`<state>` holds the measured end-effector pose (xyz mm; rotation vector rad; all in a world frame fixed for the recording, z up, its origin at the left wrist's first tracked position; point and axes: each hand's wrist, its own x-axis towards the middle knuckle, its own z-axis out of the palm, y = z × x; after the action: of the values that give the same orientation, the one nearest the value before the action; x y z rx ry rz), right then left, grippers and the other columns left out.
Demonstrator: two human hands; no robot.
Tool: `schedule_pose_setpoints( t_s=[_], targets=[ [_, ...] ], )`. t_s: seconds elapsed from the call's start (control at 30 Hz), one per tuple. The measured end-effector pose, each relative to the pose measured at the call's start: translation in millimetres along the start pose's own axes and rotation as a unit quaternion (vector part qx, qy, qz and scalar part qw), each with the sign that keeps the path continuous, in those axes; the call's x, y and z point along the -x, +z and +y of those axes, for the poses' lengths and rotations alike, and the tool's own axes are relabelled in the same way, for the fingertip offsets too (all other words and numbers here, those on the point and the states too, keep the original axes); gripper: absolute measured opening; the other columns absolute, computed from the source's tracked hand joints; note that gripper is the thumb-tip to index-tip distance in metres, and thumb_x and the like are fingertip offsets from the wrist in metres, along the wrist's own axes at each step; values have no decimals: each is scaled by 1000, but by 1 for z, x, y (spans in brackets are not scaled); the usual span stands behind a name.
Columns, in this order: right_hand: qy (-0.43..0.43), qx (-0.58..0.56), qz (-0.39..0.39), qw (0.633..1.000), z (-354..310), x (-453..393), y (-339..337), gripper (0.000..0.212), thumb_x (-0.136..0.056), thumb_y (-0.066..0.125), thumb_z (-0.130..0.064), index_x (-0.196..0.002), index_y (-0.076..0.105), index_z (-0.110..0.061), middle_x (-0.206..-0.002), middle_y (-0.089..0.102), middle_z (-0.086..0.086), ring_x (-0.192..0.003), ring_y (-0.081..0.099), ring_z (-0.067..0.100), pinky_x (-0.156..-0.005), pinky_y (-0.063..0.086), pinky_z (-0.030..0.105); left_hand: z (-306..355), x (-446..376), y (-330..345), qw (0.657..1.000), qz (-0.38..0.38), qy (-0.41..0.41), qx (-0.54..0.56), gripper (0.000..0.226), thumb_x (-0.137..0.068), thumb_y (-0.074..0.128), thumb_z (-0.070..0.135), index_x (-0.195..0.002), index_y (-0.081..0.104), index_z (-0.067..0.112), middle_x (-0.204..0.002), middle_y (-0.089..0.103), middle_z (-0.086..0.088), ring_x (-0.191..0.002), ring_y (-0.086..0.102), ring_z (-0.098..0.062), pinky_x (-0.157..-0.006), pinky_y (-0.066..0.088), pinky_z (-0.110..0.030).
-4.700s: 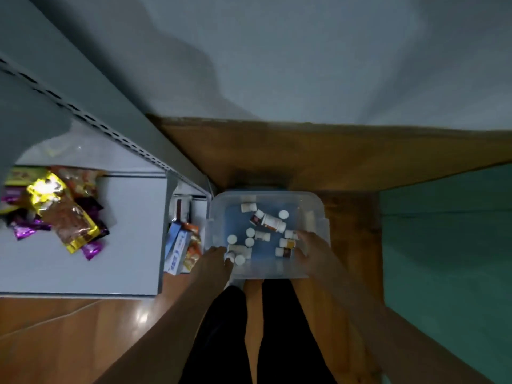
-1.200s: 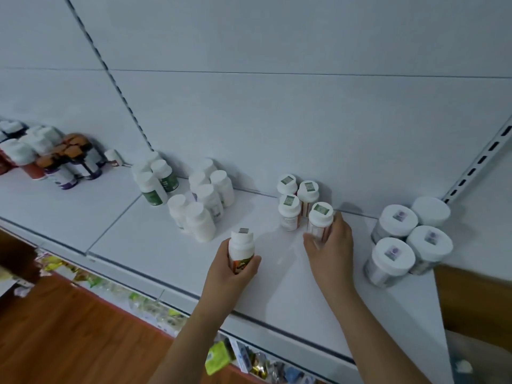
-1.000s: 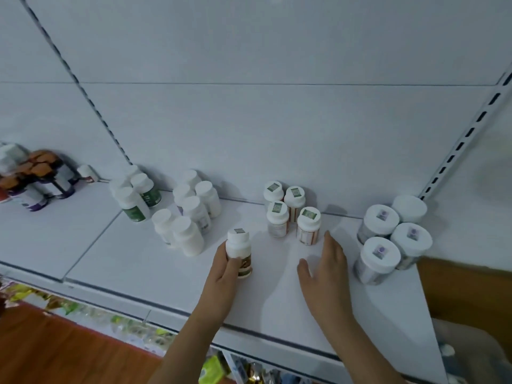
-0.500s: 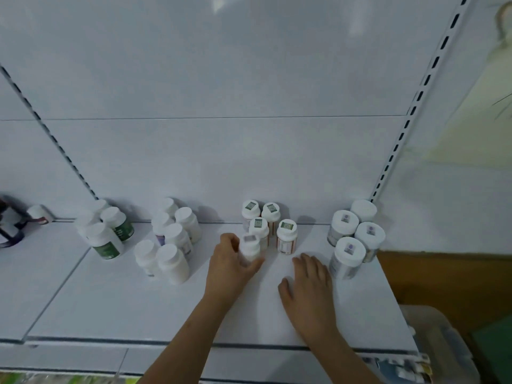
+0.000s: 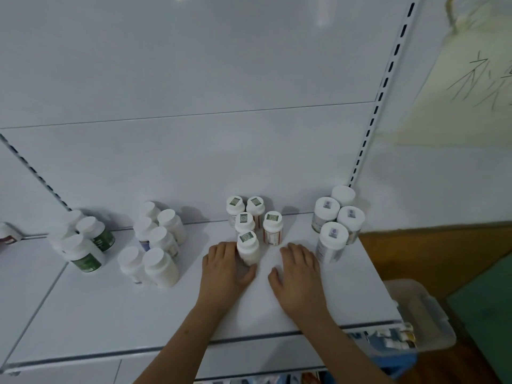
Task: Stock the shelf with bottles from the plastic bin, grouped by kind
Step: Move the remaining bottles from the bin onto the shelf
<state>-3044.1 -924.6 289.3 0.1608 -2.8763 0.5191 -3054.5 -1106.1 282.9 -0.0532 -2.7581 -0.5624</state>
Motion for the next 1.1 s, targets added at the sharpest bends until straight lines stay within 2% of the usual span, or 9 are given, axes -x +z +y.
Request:
schedule_pose_setpoints(
  t_s=[0.23, 0.33, 0.4, 0.47, 0.6, 0.73, 0.9, 1.0, 1.1],
  targets=[
    [-6, -18, 10, 1000, 2, 1, 0, 46, -82, 51, -35, -118, 60, -8, -123, 60, 12, -117, 54, 31, -102, 44, 48, 11, -12, 5, 998, 16, -65, -7, 61, -63, 55, 79, -82, 49, 21, -90, 49, 4, -87, 48, -22, -75, 41, -34],
    [-20, -26, 14, 999, 3, -1, -2, 45, -84, 50, -34, -117, 62, -6, -120, 62, 12, -114, 56, 30, -100, 47, 45, 10, -2, 1, 998, 28, -56, 26, 65, -64, 57, 80, -87, 48, 19, -92, 46, 3, -86, 45, -20, -76, 42, -31],
    [-23, -55, 25, 998, 2, 5, -7, 37, -84, 55, -26, -113, 64, -6, -113, 65, 9, -106, 60, 27, -91, 52, 40, 11, 20, -3, 998, 23, -40, 47, 66, -68, 55, 75, -97, 51, 16, -99, 49, 0, -92, 46, -22, -81, 45, -33],
    [-17, -98, 48, 994, 0, 19, -15, 34, -84, 60, -20, -115, 65, -7, -111, 67, 7, -102, 62, 24, -87, 55, 36, 11, 47, -10, 998, 3, -12, 59, 60, -72, 57, 66, -106, 53, 17, -106, 51, -1, -99, 47, -23, -85, 45, -34],
    [3, -127, 124, 984, -1, 67, -40, 34, -90, 56, -27, -119, 65, -12, -113, 66, 2, -104, 60, 16, -90, 49, 24, 18, 81, -24, 992, -55, 66, 90, 42, -77, 74, 39, -111, 54, 24, -111, 53, 6, -106, 51, -18, -86, 40, -28],
    [38, -106, 178, 977, 16, 108, -77, 36, -95, 51, -33, -122, 63, -12, -115, 64, 0, -107, 55, 10, -94, 44, 21, 58, 106, -20, 966, -88, 157, 185, 36, -80, 75, 24, -110, 55, 27, -107, 55, 11, -97, 50, -9, -82, 38, -24],
    [127, -59, 201, 969, 53, 166, -138, 45, -98, 44, -42, -131, 56, -14, -127, 58, 2, -117, 50, 13, -99, 43, 28, 126, 142, -7, 914, -143, 281, 257, 34, -89, 64, 25, -122, 55, 24, -114, 55, 9, -105, 50, -8, -91, 41, -22],
    [164, -22, 212, 963, 77, 198, -175, 46, -101, 48, -39, -142, 47, -16, -137, 51, 1, -126, 43, 14, -103, 32, 22, 167, 157, -2, 888, -187, 317, 278, 37, -93, 61, 30, -127, 52, 23, -118, 54, 7, -108, 50, -10, -91, 43, -23],
    [203, -3, 223, 953, 105, 215, -207, 54, -101, 47, -41, -148, 38, -16, -144, 46, 2, -133, 38, 14, -106, 24, 18, 206, 161, 7, 875, -203, 355, 258, 43, -94, 58, 35, -134, 49, 22, -123, 53, 7, -110, 48, -9, -90, 38, -18]
  ],
)
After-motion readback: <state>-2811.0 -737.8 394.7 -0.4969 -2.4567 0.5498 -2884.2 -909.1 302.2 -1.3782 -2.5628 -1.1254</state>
